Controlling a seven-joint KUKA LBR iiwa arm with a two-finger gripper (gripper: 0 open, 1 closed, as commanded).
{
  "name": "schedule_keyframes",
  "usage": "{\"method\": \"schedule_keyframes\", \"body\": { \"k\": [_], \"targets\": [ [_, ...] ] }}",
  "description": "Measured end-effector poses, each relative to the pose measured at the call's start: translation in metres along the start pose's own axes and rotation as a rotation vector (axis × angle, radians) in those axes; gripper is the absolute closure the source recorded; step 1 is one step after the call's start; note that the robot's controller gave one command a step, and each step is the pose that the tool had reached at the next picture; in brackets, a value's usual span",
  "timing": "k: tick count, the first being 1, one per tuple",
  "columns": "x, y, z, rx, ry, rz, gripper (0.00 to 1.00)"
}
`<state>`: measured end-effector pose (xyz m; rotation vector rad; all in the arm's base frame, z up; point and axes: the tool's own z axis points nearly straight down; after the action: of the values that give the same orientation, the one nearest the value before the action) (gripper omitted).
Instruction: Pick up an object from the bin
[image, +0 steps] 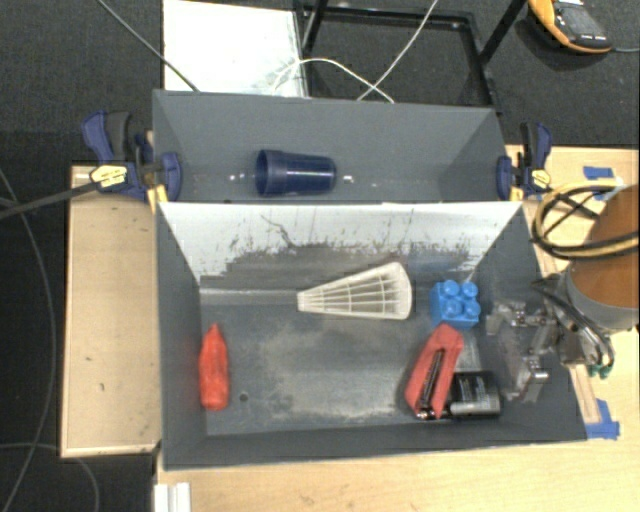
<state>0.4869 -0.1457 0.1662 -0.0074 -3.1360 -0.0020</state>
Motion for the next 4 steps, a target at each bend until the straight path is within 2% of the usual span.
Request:
{"method": "schedule_keyframes", "body": {
  "k": [1, 2, 3, 4],
  "targets": [
    [-0.002, 0.001, -0.004, 0.002, -0.008, -0.007, 0.00],
    [-0.009, 0.025, 0.087, 0.010, -0.026, -0.609, 0.00],
    [-0.005, 0.029, 0.051, 0.007, -0.015, -0.531, 0.00],
    [-0.009, 0.093, 0.066, 0.013, -0.026, -0.922, 0.00]
  ]
}}
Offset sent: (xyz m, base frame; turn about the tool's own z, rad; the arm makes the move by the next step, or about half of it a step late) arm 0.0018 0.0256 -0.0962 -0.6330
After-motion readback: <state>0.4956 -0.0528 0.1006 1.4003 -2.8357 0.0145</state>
